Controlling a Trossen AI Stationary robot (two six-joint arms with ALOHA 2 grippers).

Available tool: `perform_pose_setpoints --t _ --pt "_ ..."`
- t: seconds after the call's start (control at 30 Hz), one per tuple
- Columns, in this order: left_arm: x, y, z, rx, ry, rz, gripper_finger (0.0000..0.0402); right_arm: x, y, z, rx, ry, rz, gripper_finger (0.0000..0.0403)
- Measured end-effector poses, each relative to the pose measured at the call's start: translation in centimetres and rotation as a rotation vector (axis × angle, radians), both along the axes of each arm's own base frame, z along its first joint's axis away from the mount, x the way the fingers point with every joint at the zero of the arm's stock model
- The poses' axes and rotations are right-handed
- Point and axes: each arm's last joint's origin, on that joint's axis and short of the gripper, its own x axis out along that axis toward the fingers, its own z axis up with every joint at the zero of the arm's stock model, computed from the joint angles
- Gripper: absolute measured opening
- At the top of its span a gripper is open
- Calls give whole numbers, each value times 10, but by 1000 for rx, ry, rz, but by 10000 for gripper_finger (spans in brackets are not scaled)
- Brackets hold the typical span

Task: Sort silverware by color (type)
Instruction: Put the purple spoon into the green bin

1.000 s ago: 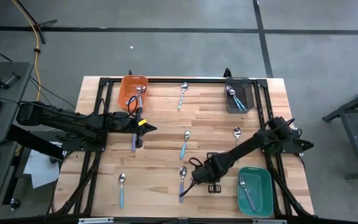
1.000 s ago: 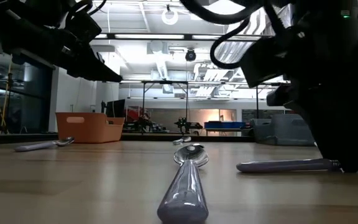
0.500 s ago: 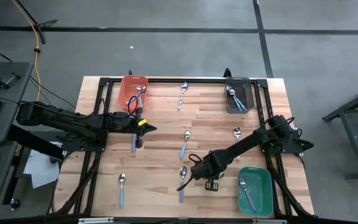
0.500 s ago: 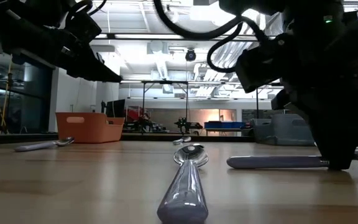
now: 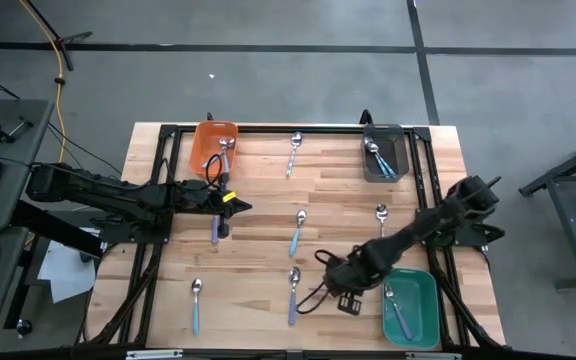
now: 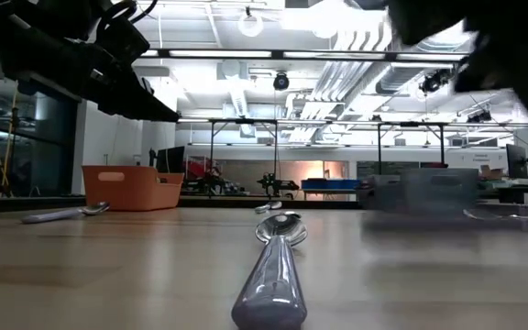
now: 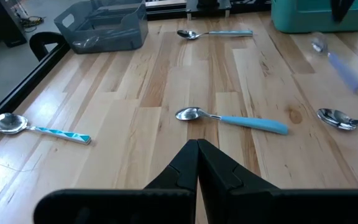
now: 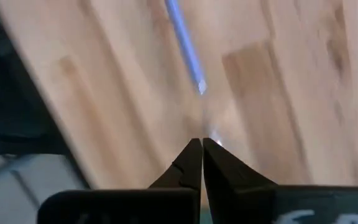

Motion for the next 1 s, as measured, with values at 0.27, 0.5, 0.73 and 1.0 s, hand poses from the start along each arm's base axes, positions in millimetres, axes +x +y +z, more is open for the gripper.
perform_pose_setpoints --t 0.27,0.5,0.73,1.0 --pt "0 0 0 0 1 0 0 -44 28 35 45 -1 -199 0" --pt "0 0 0 -1 -4 1 0 -31 32 15 -60 -67 -160 18" --pt "0 0 0 -2 -4 1 0 3 26 -30 -70 -7 -98 103" --pt "0 0 0 -1 1 1 0 19 21 -63 -77 42 -42 120"
